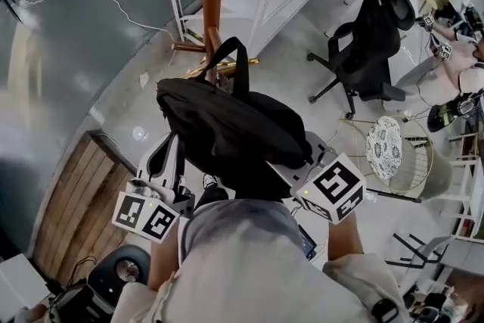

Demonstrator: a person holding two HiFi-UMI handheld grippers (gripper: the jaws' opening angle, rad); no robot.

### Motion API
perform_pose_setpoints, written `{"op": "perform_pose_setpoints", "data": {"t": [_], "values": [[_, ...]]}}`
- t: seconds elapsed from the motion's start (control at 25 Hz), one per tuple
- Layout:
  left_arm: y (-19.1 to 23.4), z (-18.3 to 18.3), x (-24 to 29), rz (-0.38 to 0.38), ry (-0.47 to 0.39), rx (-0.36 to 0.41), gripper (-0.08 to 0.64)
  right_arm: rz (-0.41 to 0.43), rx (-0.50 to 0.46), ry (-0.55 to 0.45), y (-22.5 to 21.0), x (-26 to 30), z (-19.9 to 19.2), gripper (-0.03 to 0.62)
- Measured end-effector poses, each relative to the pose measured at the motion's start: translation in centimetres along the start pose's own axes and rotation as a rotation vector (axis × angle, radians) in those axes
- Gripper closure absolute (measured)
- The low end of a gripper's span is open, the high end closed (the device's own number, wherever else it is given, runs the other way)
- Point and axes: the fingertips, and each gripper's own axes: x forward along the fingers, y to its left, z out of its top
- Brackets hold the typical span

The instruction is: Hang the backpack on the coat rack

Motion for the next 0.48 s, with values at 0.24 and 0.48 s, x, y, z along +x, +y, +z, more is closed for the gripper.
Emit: {"op": "perform_pose_setpoints", "data": {"t": [0.24,0.48], "values": [[0.1,0.2,0.4,0.008,-0.002,-0.004,0.554,0.012,-0.022,-0.004,-0.4,-0.1,0.9,0.471],[0.4,0.3,0.4,0.024,-0.008,-0.006,0.554,0.013,-0.017,-0.002,-1.2,0.1,1.0,0.471]]}}
